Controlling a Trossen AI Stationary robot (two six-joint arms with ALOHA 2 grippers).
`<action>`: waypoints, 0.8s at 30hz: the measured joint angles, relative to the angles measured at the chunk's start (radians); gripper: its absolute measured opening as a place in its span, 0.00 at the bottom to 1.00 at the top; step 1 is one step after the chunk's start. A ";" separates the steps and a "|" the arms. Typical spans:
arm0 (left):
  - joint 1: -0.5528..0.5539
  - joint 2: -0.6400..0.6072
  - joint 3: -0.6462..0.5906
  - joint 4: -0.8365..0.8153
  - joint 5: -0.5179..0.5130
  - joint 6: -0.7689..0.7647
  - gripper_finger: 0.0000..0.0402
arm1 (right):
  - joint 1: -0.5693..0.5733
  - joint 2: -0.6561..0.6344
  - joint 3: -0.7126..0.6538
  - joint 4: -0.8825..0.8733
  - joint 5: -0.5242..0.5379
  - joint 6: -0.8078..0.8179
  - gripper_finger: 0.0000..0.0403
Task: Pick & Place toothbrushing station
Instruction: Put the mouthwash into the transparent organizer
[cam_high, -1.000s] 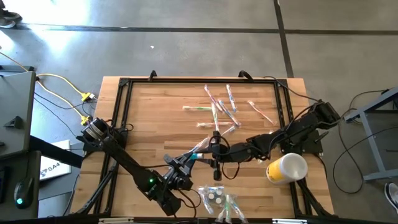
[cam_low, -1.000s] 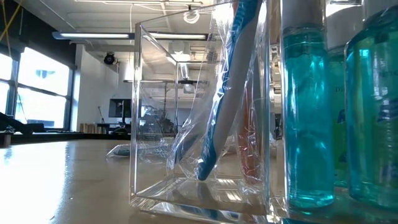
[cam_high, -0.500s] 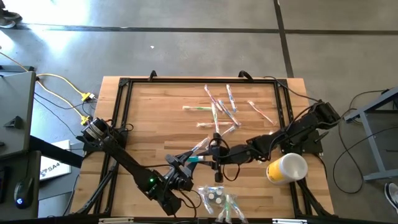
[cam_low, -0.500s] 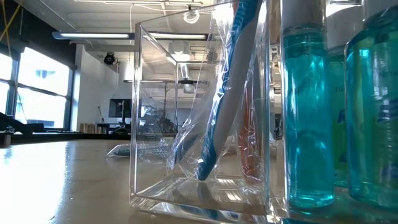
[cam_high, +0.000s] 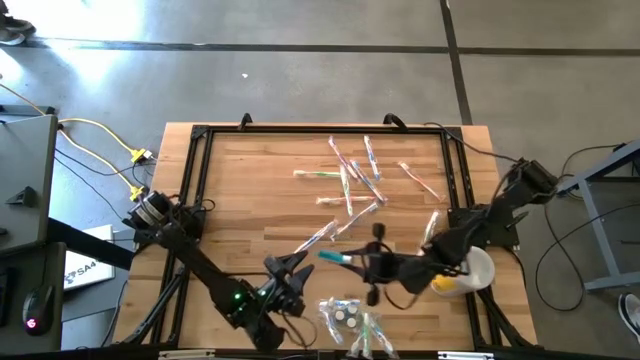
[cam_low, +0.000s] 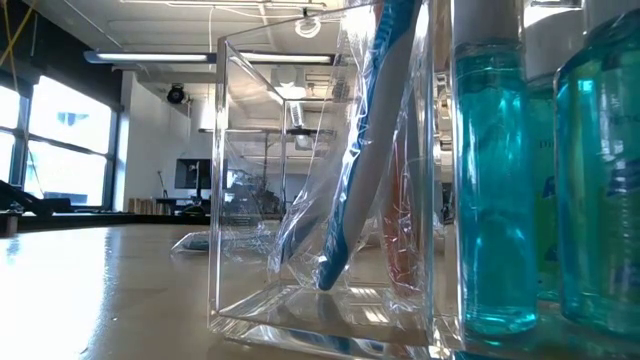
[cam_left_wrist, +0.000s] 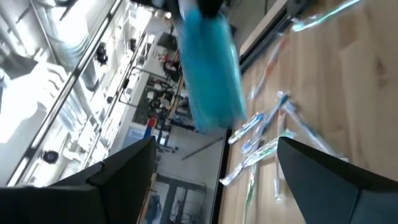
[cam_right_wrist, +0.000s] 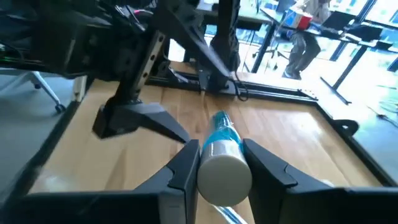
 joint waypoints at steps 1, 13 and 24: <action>-0.009 0.000 0.000 -0.006 0.000 -0.008 0.82 | 0.021 -0.015 0.000 -0.023 0.015 0.014 0.22; -0.116 -0.031 0.000 -0.014 -0.023 -0.036 0.82 | 0.209 -0.071 0.000 -0.174 -0.232 0.153 0.22; -0.124 -0.044 0.000 -0.016 -0.023 -0.067 0.82 | 0.277 -0.071 0.000 -0.291 -0.176 0.226 0.22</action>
